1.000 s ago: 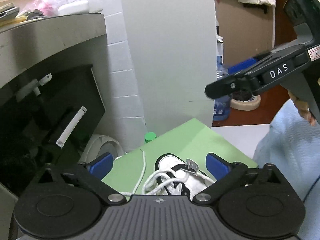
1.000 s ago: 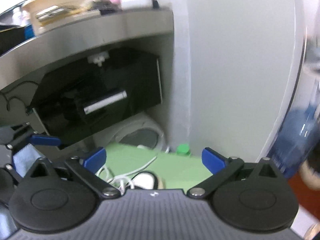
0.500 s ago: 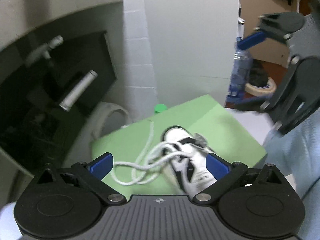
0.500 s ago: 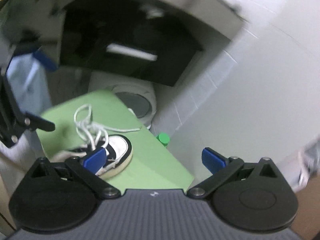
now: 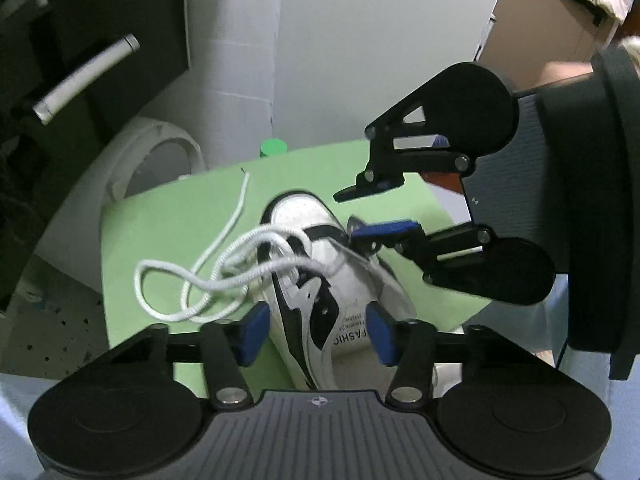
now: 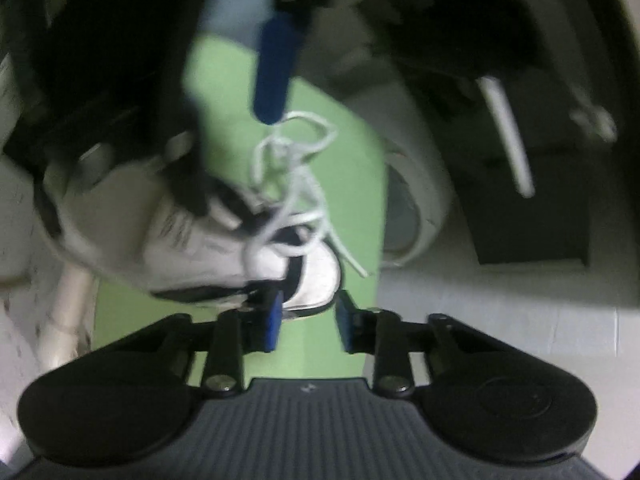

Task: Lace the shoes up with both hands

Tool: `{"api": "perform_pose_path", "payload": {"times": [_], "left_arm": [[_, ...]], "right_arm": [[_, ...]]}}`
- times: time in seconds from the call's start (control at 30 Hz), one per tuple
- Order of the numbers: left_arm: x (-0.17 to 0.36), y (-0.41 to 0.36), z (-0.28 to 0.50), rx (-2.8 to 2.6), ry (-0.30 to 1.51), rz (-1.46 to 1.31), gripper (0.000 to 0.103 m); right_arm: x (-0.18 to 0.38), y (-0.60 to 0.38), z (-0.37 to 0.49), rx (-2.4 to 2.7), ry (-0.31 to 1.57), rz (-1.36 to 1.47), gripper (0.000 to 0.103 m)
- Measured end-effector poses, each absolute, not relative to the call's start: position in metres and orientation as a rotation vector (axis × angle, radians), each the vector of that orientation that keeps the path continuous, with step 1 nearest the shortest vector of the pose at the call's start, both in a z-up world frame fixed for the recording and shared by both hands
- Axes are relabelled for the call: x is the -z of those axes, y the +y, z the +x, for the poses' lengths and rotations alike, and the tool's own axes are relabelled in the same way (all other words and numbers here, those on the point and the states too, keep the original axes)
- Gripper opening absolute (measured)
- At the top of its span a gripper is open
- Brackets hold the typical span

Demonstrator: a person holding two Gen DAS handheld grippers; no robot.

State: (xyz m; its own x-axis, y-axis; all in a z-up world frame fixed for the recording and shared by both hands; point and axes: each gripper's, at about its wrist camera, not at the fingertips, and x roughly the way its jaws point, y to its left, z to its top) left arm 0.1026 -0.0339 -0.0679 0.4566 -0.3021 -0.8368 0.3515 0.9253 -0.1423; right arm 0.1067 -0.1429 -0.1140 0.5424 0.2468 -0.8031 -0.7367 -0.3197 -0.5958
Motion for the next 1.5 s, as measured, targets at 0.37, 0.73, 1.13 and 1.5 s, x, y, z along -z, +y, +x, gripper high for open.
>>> {"api": "perform_pose_path", "payload": {"times": [0.37,0.73,1.13,1.5], "left_arm": [[0.086,-0.036,0.116,0.431,1.056,0.011,0.03],[0.095,-0.035,0.12,0.458,1.039,-0.024,0.03],[0.102,-0.046,0.119,0.475,1.025,0.038,0.03],[0.102,-0.039,0.122,0.46,1.036,-0.007,0.03]], "right_arm": [[0.134,-0.15,0.101,-1.198,0.315,-1.883,0.012],[0.119,-0.141,0.122,-0.956,0.668,-1.368,0.004],[0.103,-0.206,0.182,-0.49,1.074,-0.109,0.0],[0.064,-0.183,0.132,-0.799,0.678,-0.855,0.004]]}}
